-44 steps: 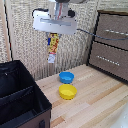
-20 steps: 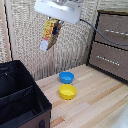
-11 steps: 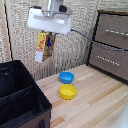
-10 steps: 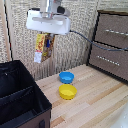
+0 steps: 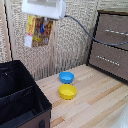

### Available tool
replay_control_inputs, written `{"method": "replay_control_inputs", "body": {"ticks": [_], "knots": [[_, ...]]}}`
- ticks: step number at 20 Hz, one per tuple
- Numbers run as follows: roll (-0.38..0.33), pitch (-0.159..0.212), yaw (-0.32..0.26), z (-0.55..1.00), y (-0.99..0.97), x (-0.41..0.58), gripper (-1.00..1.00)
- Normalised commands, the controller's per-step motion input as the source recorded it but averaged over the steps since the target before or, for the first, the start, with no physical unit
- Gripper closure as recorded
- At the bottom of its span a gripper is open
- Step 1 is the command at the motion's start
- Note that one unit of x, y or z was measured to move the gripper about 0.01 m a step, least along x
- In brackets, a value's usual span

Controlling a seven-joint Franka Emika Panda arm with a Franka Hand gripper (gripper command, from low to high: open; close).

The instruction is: Kindly direct your grabber toward the cereal bar. Delicately grip the cereal bar using your grabber. Transport the clutched cereal bar to the rear part of the organizer. Set the cereal bar down and place it in the rear section of the organizer.

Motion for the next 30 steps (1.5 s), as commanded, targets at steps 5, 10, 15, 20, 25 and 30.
{"method": "replay_control_inputs", "body": {"ticks": [5,10,15,20,25,30], "knots": [[0.000,0.029,-0.112,0.44,0.57,-0.049,1.00],[-0.031,0.105,-0.045,0.17,0.81,0.000,1.00],[-0.011,0.090,-0.049,0.16,0.84,0.007,1.00],[-0.015,0.050,-0.078,0.04,0.83,0.153,1.00],[-0.022,0.051,-0.071,-0.19,0.76,0.329,1.00],[-0.058,0.091,-0.077,-0.41,0.68,0.319,1.00]]}}
